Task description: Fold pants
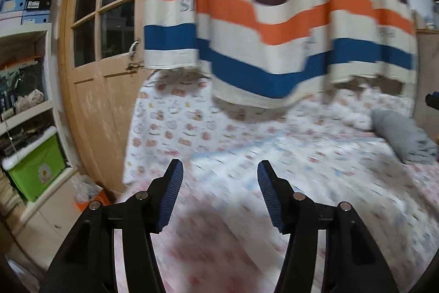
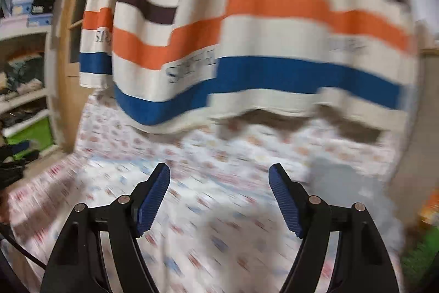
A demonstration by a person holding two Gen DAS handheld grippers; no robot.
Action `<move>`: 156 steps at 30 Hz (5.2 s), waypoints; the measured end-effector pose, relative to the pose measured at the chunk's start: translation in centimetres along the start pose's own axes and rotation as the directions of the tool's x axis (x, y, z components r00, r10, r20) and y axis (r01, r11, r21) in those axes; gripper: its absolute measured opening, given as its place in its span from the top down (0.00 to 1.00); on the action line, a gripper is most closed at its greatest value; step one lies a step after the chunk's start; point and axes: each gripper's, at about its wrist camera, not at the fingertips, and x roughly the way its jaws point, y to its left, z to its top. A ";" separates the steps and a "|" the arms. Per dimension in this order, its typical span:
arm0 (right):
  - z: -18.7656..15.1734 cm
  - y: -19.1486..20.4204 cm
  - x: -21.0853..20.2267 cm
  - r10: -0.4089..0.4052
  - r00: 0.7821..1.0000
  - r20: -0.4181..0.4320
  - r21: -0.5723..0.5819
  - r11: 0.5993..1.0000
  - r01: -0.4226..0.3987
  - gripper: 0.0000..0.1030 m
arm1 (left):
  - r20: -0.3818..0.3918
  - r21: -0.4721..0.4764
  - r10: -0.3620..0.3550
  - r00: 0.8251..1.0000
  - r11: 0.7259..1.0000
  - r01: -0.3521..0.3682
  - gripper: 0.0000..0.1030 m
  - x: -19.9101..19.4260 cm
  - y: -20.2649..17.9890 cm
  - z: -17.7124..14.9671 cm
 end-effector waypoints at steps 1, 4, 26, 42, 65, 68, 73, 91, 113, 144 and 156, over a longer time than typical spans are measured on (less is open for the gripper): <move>-1.3 -0.5 -2.0 -0.013 1.000 0.007 0.030 0.999 0.013 0.26 | 0.004 -0.005 -0.012 1.000 1.000 0.012 0.46 -1.1 -0.8 -0.9; -5.3 -1.4 -5.4 0.002 1.000 -0.004 0.124 0.992 -0.001 0.26 | 0.019 -0.034 -0.082 0.996 0.996 0.082 0.46 -3.6 -2.5 -3.8; -20.3 3.6 -8.8 -0.042 0.997 -0.060 0.178 0.983 0.052 0.26 | -0.132 0.086 -0.036 0.991 0.995 0.047 0.41 -5.7 -9.6 -13.7; -21.4 3.0 -6.2 -0.134 0.970 -0.202 0.110 0.981 0.158 0.26 | -0.150 0.081 0.100 0.984 0.993 -0.089 0.31 -3.9 -9.9 -12.9; -22.2 1.7 -9.8 -0.351 0.922 -0.161 0.254 0.888 0.382 0.22 | -0.076 0.029 0.214 0.974 0.977 -0.212 0.24 -6.1 -7.1 -14.0; -22.9 1.6 -9.4 -0.309 0.938 -0.158 0.271 0.900 0.342 0.22 | -0.088 0.032 0.188 0.978 0.982 -0.185 0.25 -6.0 -7.2 -14.7; -23.6 1.0 -9.1 -0.218 0.966 -0.142 0.300 0.920 0.252 0.22 | -0.078 0.043 0.128 0.989 0.991 -0.125 0.25 -6.4 -7.1 -14.8; -22.0 5.1 -13.2 -0.093 0.994 0.057 0.160 0.984 0.083 0.22 | 0.150 0.041 0.145 0.978 0.988 -0.152 0.25 -11.8 -6.0 -15.2; -18.4 23.5 -6.4 0.449 0.894 -0.007 -0.200 0.875 -0.441 0.66 | 0.244 -0.029 0.324 0.914 0.945 -0.327 0.19 -11.2 2.8 -13.0; -15.5 20.4 -5.6 0.319 0.945 0.069 -0.082 0.946 -0.313 0.91 | -0.431 -0.306 -0.228 0.873 0.947 0.096 0.30 14.0 9.0 1.5; -14.5 16.4 -4.1 0.253 0.965 0.075 0.005 0.967 -0.254 0.91 | -0.530 -0.477 -0.292 0.796 0.879 0.005 0.42 20.5 9.0 1.1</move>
